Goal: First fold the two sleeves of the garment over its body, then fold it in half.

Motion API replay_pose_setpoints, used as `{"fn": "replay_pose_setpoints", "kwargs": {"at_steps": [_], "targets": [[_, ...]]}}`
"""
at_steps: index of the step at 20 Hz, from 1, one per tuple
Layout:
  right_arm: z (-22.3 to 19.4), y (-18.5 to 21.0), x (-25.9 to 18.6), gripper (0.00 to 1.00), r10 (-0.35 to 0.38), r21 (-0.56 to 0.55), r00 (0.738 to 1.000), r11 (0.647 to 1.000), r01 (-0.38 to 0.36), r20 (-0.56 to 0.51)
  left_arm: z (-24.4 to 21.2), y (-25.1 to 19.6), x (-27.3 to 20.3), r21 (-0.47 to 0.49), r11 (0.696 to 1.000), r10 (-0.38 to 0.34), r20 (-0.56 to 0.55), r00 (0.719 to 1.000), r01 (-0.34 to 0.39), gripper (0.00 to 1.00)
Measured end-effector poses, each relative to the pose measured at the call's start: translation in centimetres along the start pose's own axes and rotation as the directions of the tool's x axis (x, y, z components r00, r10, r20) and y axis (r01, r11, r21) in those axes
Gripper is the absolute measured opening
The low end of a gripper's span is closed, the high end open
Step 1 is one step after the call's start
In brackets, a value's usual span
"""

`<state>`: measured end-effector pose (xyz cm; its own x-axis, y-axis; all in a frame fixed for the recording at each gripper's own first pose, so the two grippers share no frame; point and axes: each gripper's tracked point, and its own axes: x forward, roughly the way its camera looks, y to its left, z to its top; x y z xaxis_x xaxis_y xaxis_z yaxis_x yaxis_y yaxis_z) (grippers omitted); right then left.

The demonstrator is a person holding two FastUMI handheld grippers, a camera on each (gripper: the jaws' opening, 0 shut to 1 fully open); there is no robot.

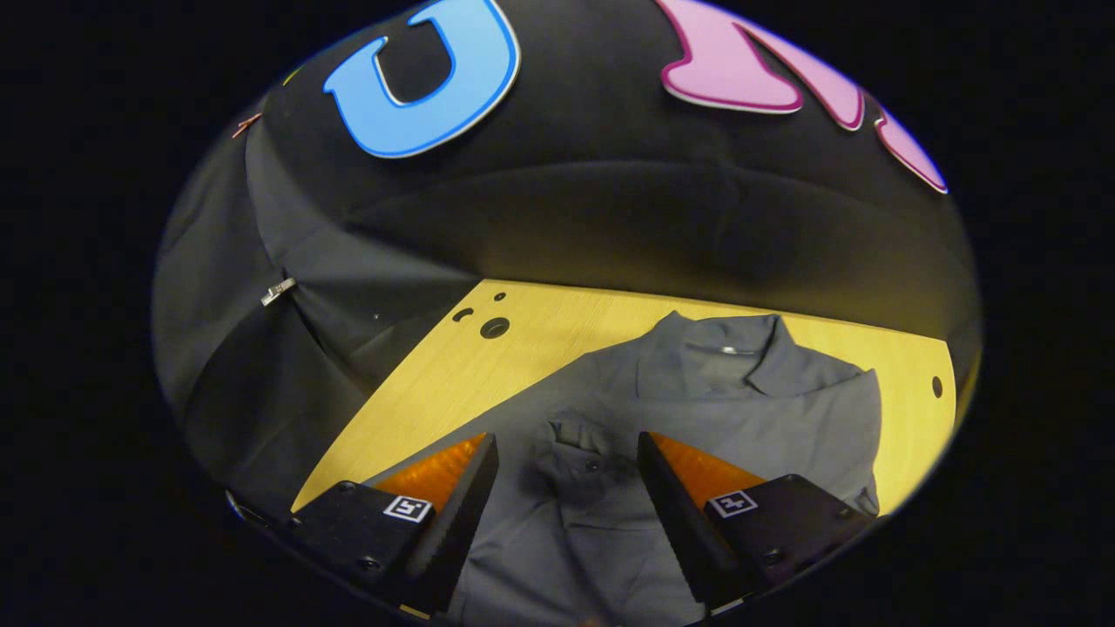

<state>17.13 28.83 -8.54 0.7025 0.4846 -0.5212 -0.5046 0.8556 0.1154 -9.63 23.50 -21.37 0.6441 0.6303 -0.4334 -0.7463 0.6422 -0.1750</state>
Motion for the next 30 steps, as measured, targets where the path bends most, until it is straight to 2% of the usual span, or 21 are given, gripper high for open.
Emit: {"fn": "replay_pose_setpoints", "kwargs": {"at_steps": [4,7,11,12,14,17,18,19,23,26,28,30], "targets": [[0.6,-3.8,-5.8,0.99,-0.063,-0.062,0.997,0.996,0.065,0.032,-0.8,1.6,4.3,0.068,0.998,0.006,0.002,1.0,-0.006,0.97],[0.7,-7.1,-11.2,0.99,-0.129,-0.104,0.988,0.985,0.138,0.088,-2.2,2.1,7.0,0.061,0.998,-0.006,-0.051,0.999,0.009,0.98],[-1.5,-9.6,-17.1,0.98,-0.173,-0.012,0.98,0.985,0.175,0.095,-4.0,3.2,10.2,0.033,0.999,0.015,-0.122,0.992,-0.011,0.97],[-2.2,-10.0,-18.2,0.99,-0.182,0.017,0.979,0.983,0.181,0.089,-4.2,3.1,10.7,0.029,1.0,0.007,-0.137,0.991,-0.003,0.95],[-3.3,-10.9,-19.8,0.99,-0.204,0.059,0.975,0.978,0.199,0.087,-4.6,2.6,11.1,0.028,0.999,-0.024,-0.16,0.987,0.028,0.97],[-5.0,-11.9,-21.5,0.99,-0.234,0.082,0.97,0.97,0.228,0.068,-6.0,1.9,11.3,0.058,0.996,-0.049,-0.213,0.976,0.063,0.97],[-5.4,-12.1,-21.9,0.99,-0.24,0.082,0.969,0.969,0.235,0.061,-6.5,1.9,11.3,0.086,0.994,-0.038,-0.235,0.971,0.06,0.97],[-5.7,-12.2,-22.6,0.99,-0.246,0.084,0.967,0.967,0.241,0.061,-6.2,1.8,11.6,0.105,0.992,-0.051,-0.211,0.976,0.075,0.98],[-7.2,-12.6,-25.0,0.99,-0.28,0.096,0.956,0.957,0.272,0.082,-6.4,-0.2,11.5,0.13,0.981,-0.11,-0.226,0.968,0.142,0.77],[-9.0,-14.0,-26.1,0.99,-0.313,0.038,0.947,0.95,0.311,0.074,-6.2,-1.2,11.2,0.153,0.97,-0.152,-0.216,0.964,0.187,0.4],[-9.5,-14.2,-26.4,0.99,-0.293,0.047,0.953,0.956,0.291,0.07,-6.1,-1.1,11.8,0.149,0.97,-0.153,-0.233,0.96,0.19,0.14],[-9.2,-15.5,-27.0,0.99,-0.296,0.062,0.952,0.955,0.291,0.083,-5.9,-1.6,11.4,0.093,0.978,-0.154,-0.28,0.948,0.186,0.07]]}}
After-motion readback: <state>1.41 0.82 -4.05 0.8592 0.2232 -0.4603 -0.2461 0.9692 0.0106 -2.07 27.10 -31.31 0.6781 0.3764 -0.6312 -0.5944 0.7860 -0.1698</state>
